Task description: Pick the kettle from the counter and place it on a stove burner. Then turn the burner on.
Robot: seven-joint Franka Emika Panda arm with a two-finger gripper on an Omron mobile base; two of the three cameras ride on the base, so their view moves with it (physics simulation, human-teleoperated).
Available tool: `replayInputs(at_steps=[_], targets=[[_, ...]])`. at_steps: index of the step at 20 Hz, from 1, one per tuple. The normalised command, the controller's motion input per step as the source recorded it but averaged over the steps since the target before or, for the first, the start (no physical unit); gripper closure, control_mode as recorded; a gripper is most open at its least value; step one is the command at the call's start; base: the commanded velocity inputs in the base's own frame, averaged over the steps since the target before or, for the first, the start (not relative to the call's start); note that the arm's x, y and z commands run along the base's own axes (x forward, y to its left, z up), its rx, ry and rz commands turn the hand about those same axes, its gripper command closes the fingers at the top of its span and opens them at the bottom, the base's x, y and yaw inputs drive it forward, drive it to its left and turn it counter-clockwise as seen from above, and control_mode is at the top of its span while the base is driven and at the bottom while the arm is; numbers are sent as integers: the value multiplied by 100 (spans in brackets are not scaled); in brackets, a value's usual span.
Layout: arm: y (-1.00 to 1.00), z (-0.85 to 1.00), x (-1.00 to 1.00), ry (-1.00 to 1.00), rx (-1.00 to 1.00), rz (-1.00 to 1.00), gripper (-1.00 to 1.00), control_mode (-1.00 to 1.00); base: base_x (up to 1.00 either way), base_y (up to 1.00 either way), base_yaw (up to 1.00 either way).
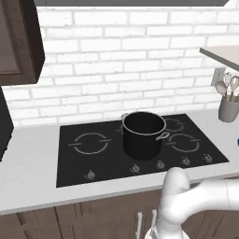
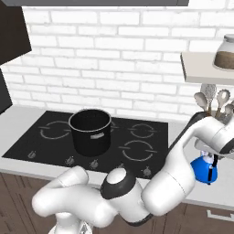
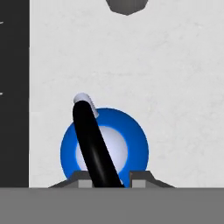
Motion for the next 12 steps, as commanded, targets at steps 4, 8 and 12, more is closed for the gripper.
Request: replayInputs(at_steps=[4,8,12], targets=[[100,65,0,-23,0,0,100,-100,0,0,0],[100,59,4,-34,-8,0,100,-100,0,0,0],[100,21,27,-21,-19,-5,100,-100,0,0,0]])
